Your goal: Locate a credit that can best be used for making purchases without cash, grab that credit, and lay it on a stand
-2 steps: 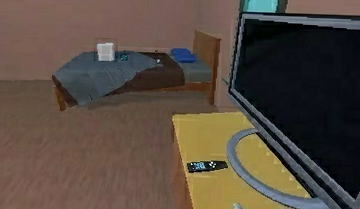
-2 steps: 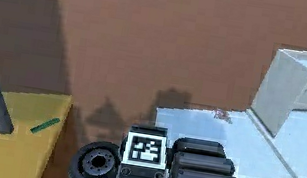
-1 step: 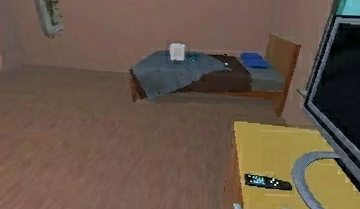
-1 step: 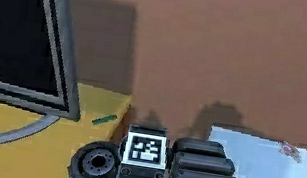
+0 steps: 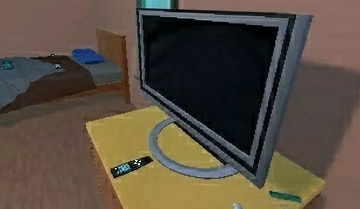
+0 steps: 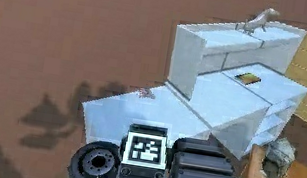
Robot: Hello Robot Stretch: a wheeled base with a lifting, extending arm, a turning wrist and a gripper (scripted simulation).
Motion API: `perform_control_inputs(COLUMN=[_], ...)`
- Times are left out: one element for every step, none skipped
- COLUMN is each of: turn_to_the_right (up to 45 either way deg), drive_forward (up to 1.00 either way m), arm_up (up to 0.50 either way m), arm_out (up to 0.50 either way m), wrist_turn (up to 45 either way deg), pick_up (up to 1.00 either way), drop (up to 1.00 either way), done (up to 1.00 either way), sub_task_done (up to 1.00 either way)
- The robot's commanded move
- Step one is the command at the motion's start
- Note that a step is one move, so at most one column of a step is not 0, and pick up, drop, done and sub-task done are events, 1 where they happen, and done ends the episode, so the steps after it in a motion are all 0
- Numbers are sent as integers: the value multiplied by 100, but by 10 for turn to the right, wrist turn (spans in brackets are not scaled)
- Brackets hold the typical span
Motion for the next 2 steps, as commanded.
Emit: perform_control_inputs(turn_to_the_right=[150, -450], drive_forward=[0, 0], arm_up=[0, 0], arm_out=[0, 0], wrist_turn=[0, 0], pick_up=[0, 0], drop=[0, 0], done=[0, 0], sub_task_done=[0, 0])
